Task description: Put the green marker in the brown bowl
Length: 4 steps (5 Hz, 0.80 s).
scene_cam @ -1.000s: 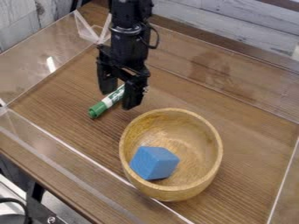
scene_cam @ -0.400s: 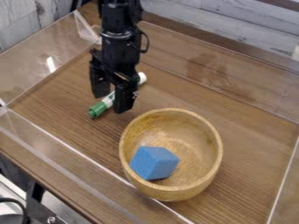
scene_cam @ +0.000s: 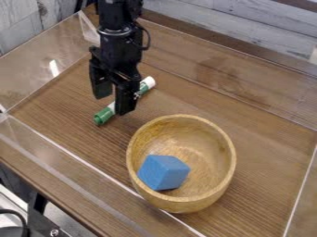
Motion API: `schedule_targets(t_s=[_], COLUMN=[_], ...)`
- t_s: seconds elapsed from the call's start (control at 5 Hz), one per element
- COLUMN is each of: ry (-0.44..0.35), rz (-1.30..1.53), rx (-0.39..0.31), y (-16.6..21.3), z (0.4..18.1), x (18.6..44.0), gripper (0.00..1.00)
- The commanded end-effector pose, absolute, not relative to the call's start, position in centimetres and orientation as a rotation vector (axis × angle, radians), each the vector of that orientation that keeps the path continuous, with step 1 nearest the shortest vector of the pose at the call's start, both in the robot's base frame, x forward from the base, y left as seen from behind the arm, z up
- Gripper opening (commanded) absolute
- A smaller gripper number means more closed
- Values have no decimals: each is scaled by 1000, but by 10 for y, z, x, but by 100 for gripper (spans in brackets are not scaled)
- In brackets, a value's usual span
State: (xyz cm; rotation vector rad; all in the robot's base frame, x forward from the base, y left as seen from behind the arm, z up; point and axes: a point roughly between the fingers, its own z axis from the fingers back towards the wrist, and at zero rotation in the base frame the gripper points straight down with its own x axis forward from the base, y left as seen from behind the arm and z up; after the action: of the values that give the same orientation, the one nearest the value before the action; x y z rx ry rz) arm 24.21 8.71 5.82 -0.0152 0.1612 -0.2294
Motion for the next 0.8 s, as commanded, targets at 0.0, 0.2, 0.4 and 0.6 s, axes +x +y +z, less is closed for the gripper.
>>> schedule_targets(t_s=[0.0, 0.2, 0.4, 0.6], ry=[103, 99, 91, 86], rz=[-221, -221, -227, -237], rx=[6, 1, -6, -13], y=[94, 98, 100, 101], z=[68, 62, 55, 49], x=[245, 242, 241, 239], gripper=[100, 100, 100, 100])
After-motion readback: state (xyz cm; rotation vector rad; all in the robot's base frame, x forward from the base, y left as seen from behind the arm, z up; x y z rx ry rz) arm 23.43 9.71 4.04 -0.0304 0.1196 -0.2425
